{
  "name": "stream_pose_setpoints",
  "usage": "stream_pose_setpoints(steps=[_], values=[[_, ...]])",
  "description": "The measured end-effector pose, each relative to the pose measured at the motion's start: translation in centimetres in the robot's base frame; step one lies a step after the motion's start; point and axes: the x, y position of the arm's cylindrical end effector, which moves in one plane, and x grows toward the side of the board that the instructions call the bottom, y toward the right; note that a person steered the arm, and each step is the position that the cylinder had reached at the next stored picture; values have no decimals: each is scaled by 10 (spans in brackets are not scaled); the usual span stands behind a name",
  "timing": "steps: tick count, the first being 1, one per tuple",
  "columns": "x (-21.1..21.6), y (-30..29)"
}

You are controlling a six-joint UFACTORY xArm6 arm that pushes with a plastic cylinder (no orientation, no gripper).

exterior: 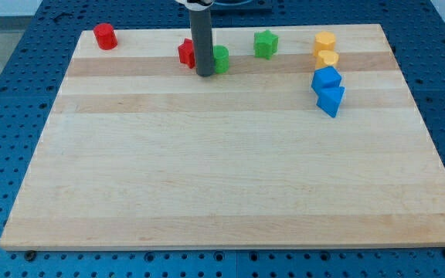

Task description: Move the green circle down a bit

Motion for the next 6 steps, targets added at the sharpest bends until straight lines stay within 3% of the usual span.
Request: stream_pose_setpoints(steps=[3, 6], values=[[16, 9], [0, 10]])
